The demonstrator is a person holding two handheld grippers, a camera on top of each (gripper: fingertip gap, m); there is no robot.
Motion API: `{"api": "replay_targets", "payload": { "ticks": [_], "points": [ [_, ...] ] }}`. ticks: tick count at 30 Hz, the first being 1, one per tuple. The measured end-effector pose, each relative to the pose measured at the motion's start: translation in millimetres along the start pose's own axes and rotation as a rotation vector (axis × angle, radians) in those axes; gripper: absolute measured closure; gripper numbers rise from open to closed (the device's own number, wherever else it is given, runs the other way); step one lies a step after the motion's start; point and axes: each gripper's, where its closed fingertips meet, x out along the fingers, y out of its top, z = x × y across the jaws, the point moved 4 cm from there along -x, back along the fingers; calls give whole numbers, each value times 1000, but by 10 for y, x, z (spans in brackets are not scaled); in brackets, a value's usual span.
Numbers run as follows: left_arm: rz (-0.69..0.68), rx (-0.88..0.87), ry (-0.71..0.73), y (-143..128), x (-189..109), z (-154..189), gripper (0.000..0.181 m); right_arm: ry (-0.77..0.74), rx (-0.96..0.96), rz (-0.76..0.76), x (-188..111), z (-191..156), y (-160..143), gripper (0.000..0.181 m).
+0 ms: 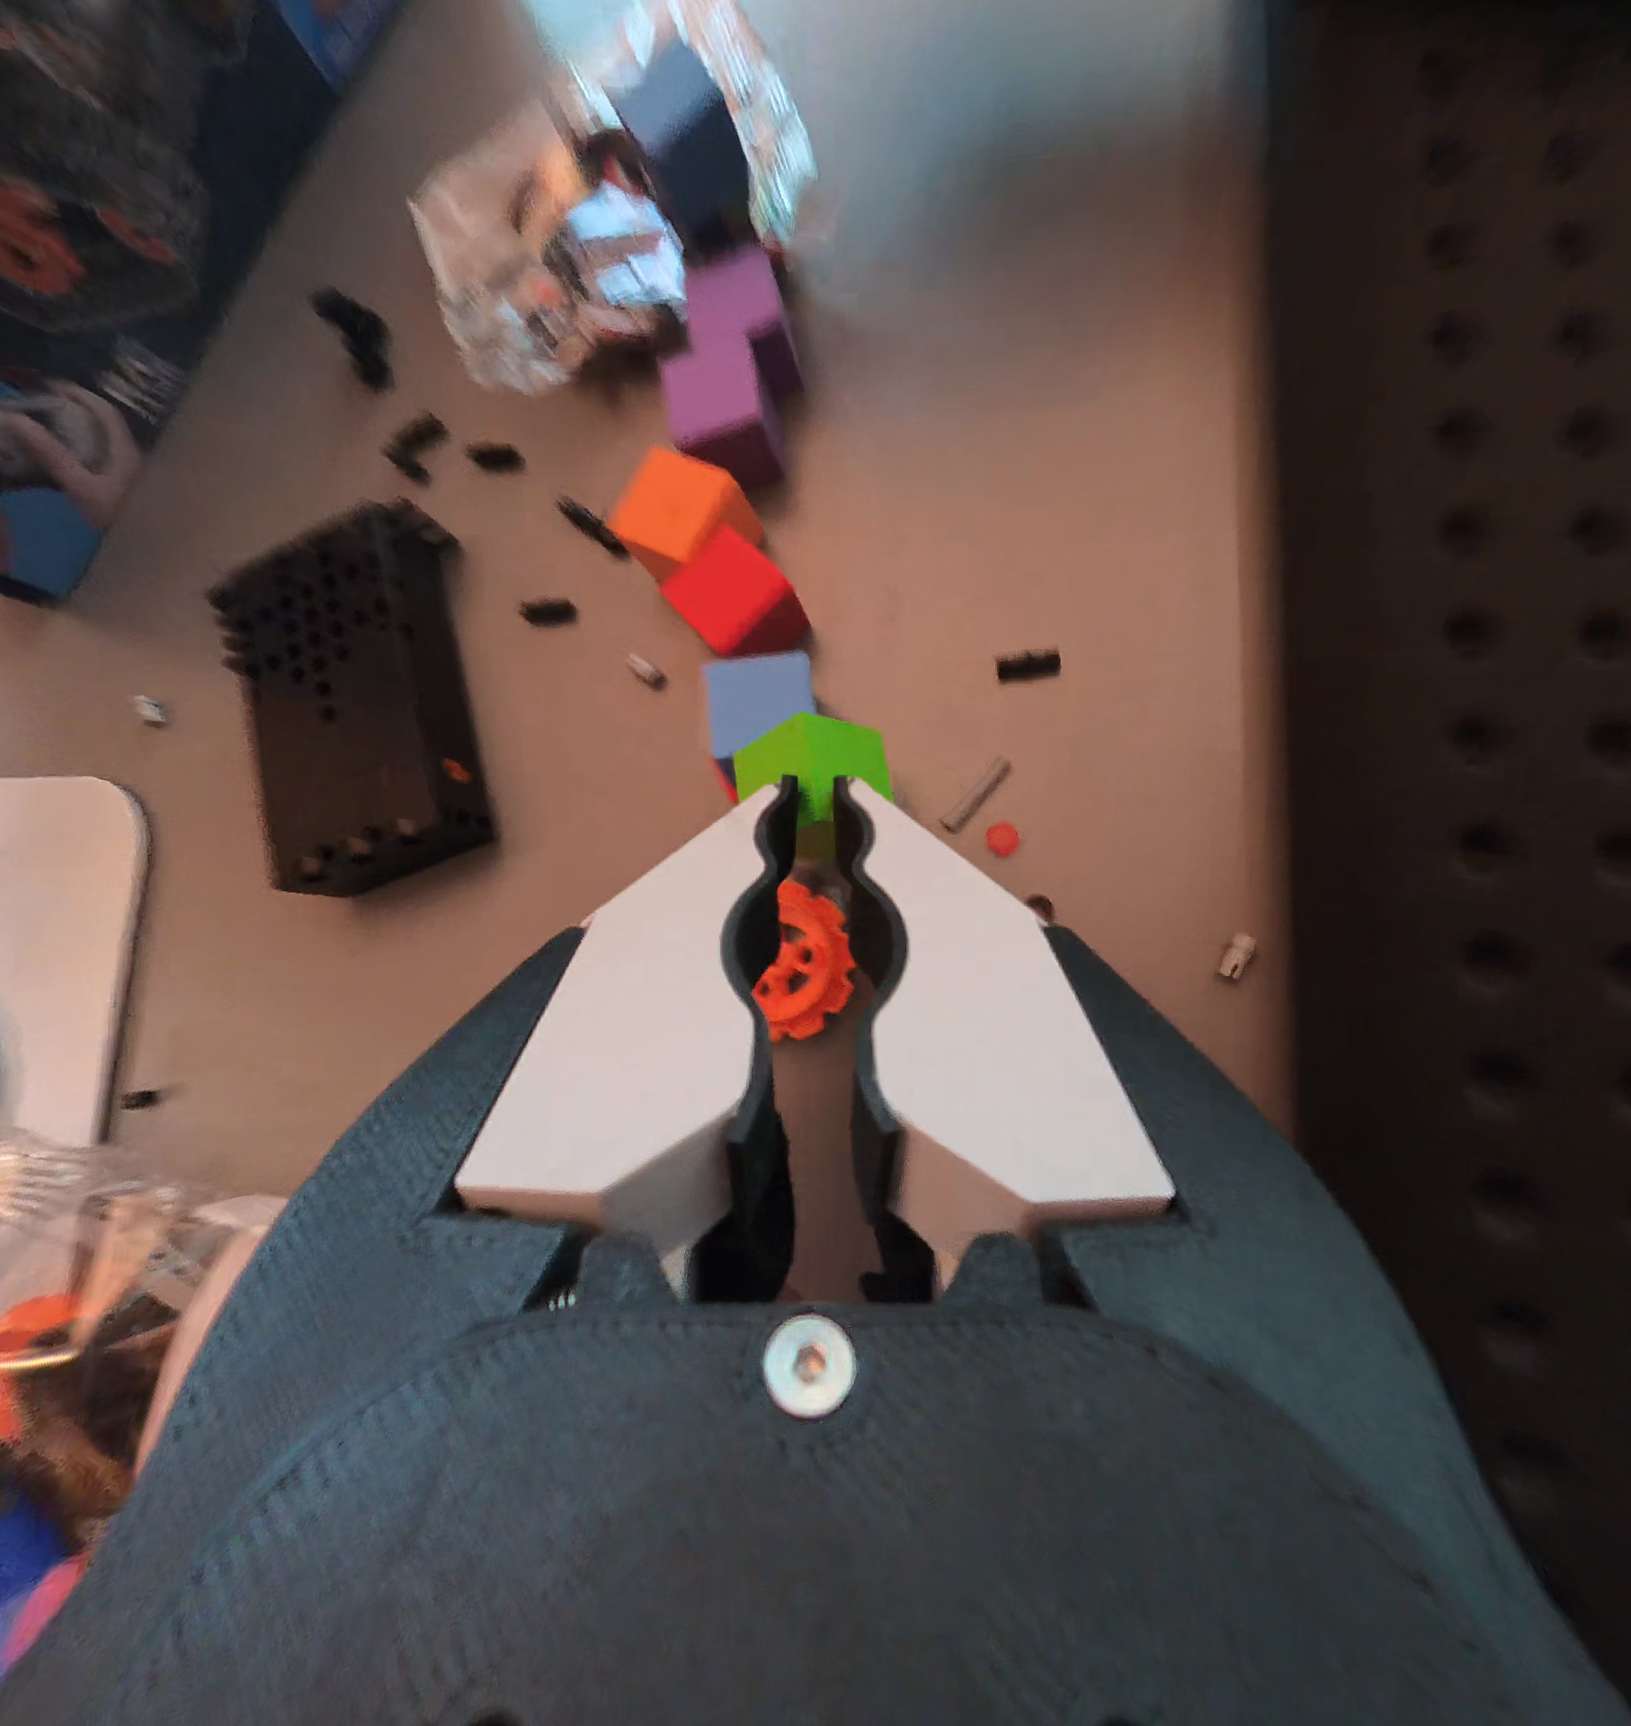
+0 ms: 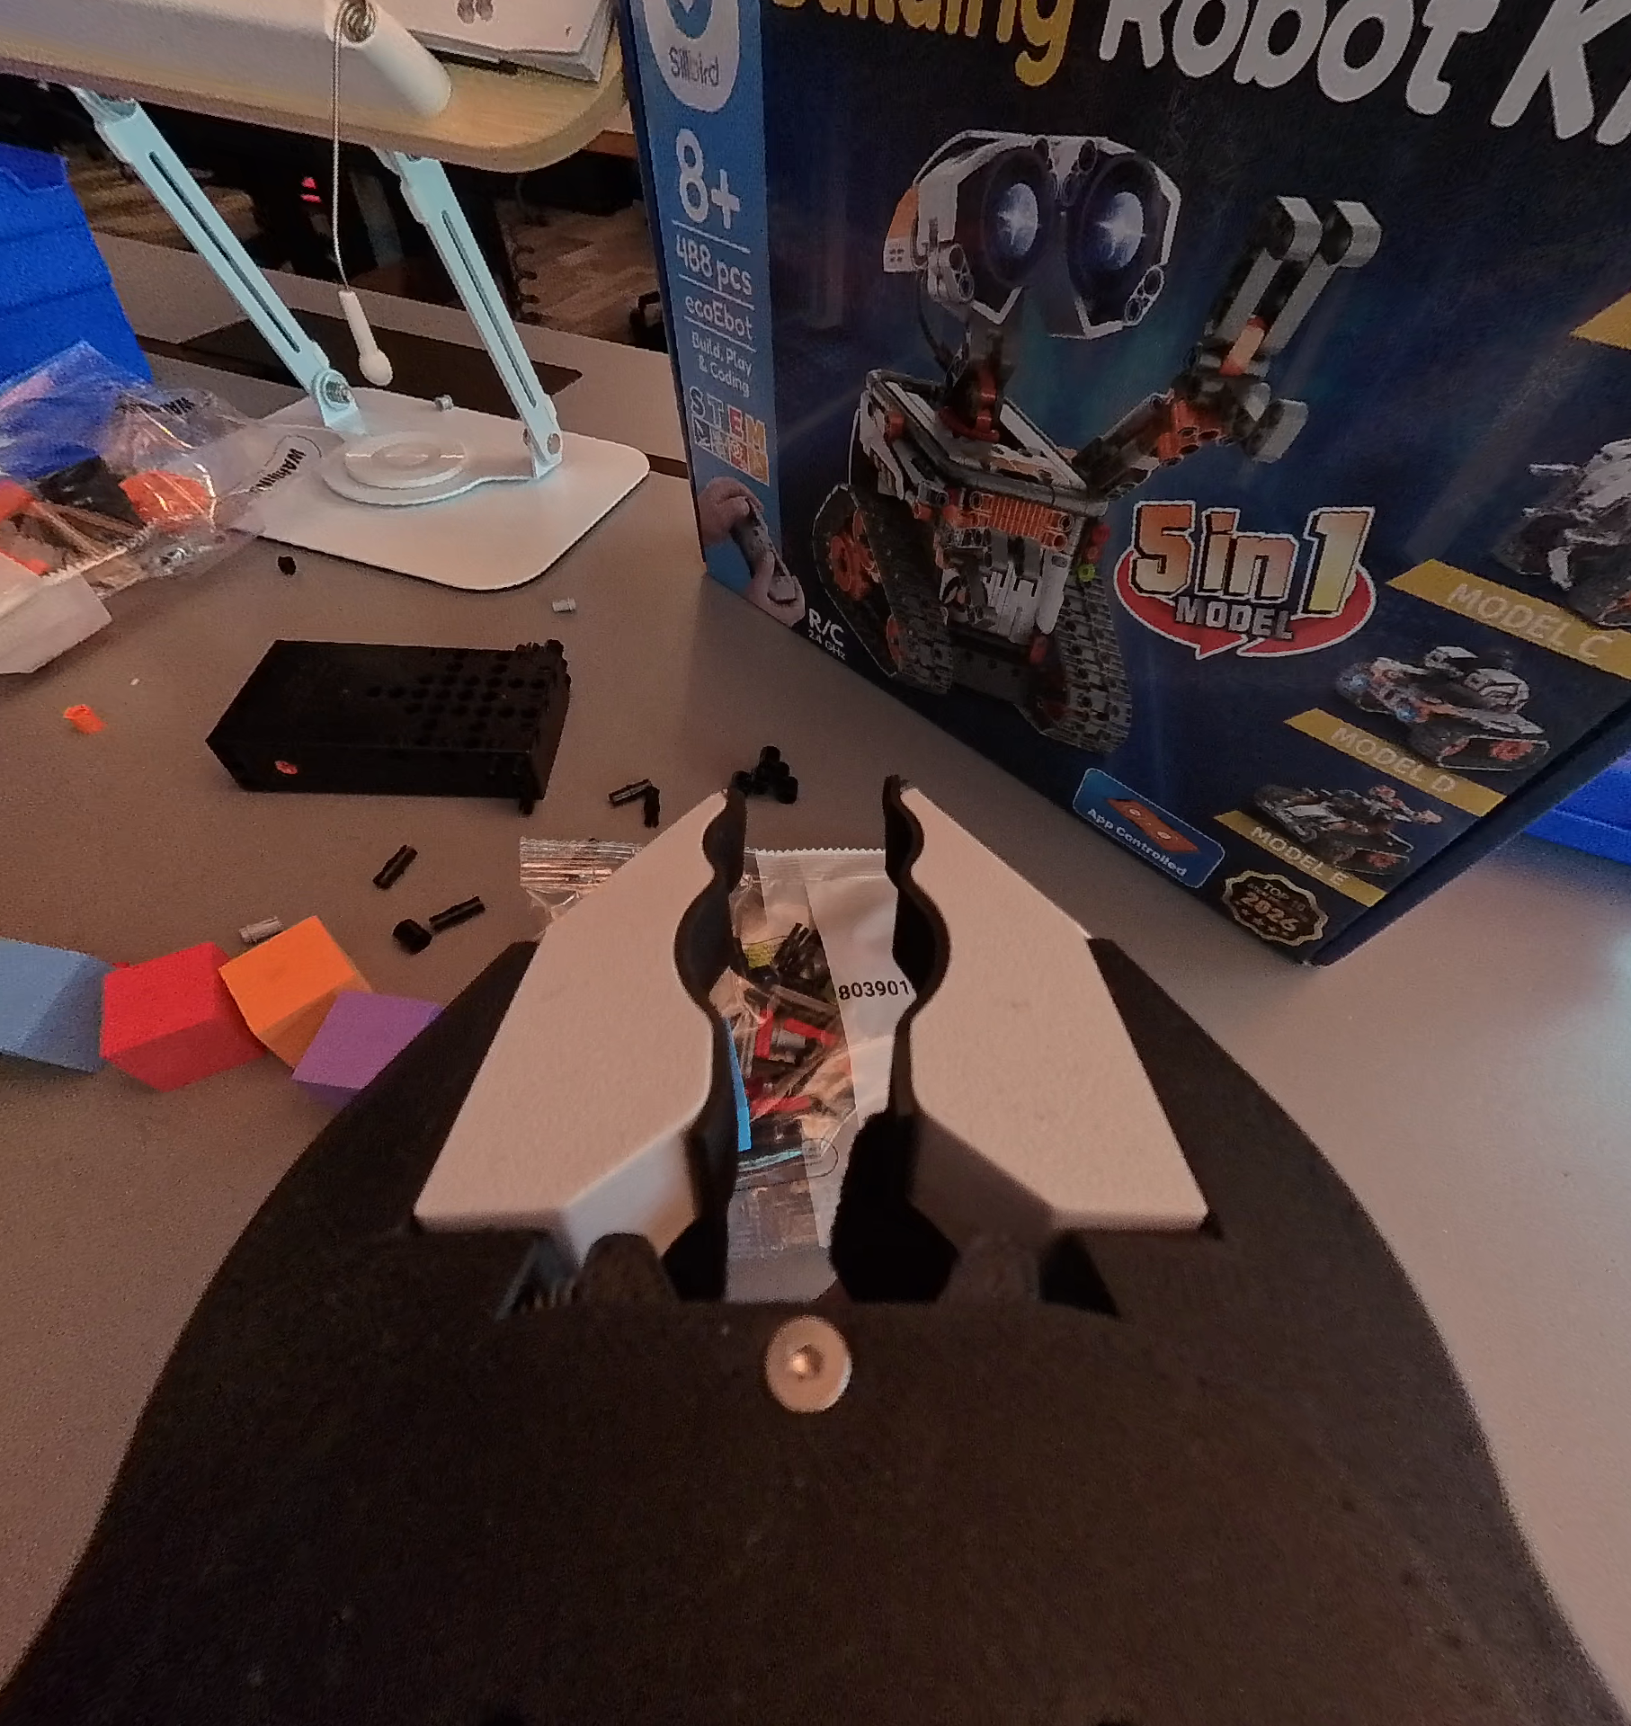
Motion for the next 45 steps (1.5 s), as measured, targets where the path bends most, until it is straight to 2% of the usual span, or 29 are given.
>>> {"api": "replay_targets", "payload": {
  "ticks": [3, 7, 10, 12, 16, 21, 25, 27, 28, 30, 33, 36, 41, 43, 45],
  "points": [
    [23, -13, 37, 83, -103, -200, 175, 3, -2, 0, 5, -9, 3, 152],
    [17, -11, 45, 132, -84, -350, 175, 10, -4, 1, 8, -23, 5, 152],
    [-65, -7, -25, 42, 18, -255, 154, 14, -4, 3, 8, -24, 11, 152],
    [-108, -4, -3, -45, 103, -267, 144, 18, -2, 5, 6, -29, 15, 153],
    [-159, -30, 43, -162, 199, -344, 142, 24, -10, 7, 5, -46, 23, 153],
    [-135, -36, 155, -161, 92, -577, 140, 28, -6, 9, 3, -50, 27, 153],
    [-252, -78, 155, -383, 144, -604, 136, 31, -5, 10, 2, -55, 29, 153],
    [-256, -94, 143, -419, 188, -590, 144, 32, -7, 9, 4, -59, 27, 153],
    [-252, -87, 139, -418, 202, -589, 154, 32, -8, 9, 4, -59, 27, 153],
    [-234, -58, 190, -365, 189, -677, 155, 31, -6, 12, 1, -58, 32, 153],
    [-138, -61, 221, -125, 120, -831, 155, 34, -1, 17, -4, -57, 39, 153],
    [-95, -94, 207, 72, 132, -1029, 155, 37, -4, 16, 5, -64, 37, 153],
    [-206, -104, 168, -10, 411, -1252, 155, 41, -6, 8, 19, -69, 21, 153],
    [-196, -124, 163, -31, 501, -1289, 153, 42, -4, 8, 18, -68, 21, 153],
    [-170, -108, 235, -14, 490, -1356, 142, 45, -4, 11, 16, -72, 27, 153]
  ]
}}
